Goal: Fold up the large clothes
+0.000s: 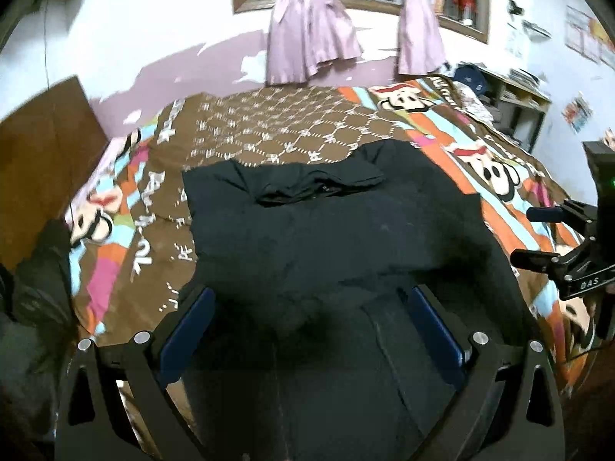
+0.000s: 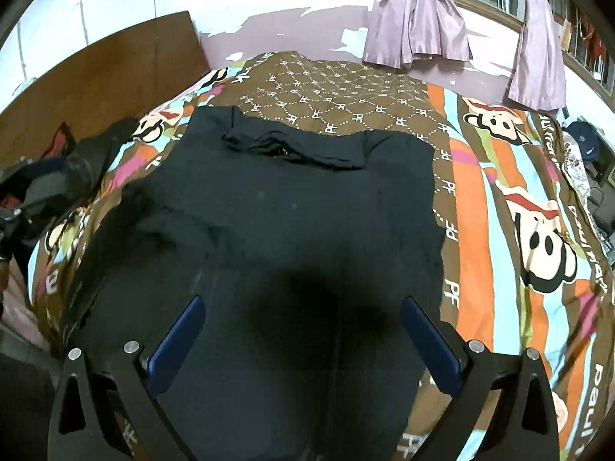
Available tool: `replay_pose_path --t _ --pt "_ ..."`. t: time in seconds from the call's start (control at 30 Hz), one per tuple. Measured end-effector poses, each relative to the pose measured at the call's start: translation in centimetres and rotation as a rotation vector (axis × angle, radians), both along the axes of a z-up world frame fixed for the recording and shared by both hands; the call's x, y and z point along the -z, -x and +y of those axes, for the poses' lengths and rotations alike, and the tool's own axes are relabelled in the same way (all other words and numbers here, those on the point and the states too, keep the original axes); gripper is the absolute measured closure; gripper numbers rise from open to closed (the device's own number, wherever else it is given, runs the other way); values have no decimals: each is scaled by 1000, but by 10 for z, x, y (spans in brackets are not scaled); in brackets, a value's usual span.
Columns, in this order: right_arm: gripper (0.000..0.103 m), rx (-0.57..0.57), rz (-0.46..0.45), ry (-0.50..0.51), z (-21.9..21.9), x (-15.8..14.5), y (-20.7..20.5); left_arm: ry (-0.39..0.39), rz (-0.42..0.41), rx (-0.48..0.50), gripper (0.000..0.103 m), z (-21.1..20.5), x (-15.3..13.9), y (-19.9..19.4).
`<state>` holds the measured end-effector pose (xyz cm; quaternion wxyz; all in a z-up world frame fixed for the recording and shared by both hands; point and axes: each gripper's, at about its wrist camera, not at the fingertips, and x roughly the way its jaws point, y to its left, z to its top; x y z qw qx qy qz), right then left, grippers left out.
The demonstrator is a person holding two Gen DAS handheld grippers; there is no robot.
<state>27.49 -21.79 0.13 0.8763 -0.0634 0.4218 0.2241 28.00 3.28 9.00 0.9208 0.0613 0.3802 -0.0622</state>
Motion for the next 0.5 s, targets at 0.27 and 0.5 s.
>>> replay_pose_path --t 0.27,0.5 --pt "0 -97 -56 75 -2 2 50 -34 -8 43 5 -3 5 54" --pt "0 -257 6 176 9 51 78 -173 9 183 4 -10 50 101"
